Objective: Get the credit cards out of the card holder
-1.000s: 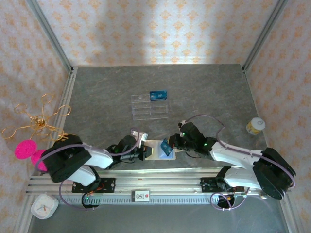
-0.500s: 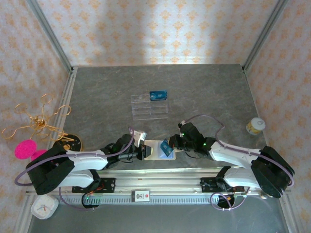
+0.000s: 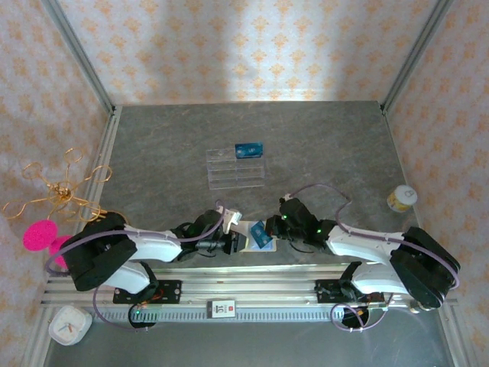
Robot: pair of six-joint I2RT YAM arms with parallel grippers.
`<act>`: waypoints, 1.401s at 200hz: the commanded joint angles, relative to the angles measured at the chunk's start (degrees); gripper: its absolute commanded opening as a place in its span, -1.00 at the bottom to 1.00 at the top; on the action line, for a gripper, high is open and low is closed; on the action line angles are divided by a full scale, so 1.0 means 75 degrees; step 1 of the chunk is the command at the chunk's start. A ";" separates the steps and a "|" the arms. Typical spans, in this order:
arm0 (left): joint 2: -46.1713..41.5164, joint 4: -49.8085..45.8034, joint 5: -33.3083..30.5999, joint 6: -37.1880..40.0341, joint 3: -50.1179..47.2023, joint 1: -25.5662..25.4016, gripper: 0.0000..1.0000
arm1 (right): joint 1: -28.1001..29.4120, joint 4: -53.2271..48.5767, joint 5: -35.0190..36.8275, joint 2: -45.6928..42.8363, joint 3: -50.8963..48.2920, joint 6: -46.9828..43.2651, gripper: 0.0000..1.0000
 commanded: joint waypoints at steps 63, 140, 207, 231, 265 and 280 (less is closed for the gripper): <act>0.0764 0.0094 0.0082 -0.0012 0.0445 -0.0047 -0.85 | 0.0138 0.0456 -0.0502 0.0080 -0.0417 -0.0094 -1.00; 0.0973 -0.0013 0.0047 -0.0039 0.0564 -0.0048 -0.87 | 0.0132 0.0506 -0.1011 0.0272 -0.0471 -0.0293 -0.51; 0.1086 -0.0028 0.0029 -0.0033 0.0607 -0.0053 -0.88 | 0.0144 0.0306 -0.1085 0.0792 -0.0194 -0.0561 -0.50; 0.1001 -0.0110 -0.0020 -0.0005 0.0586 -0.0053 -0.88 | 0.0154 -0.0188 -0.0672 0.1013 0.0009 -0.0692 -0.45; 0.0900 -0.0136 -0.0044 -0.0010 0.0527 -0.0060 -0.87 | 0.0164 -0.0167 -0.0619 0.0553 -0.0008 -0.0636 -0.69; 0.0819 -0.0136 -0.0076 0.0005 0.0495 -0.0053 -0.87 | 0.0146 -0.0577 -0.0299 0.0227 0.0155 -0.0721 -0.76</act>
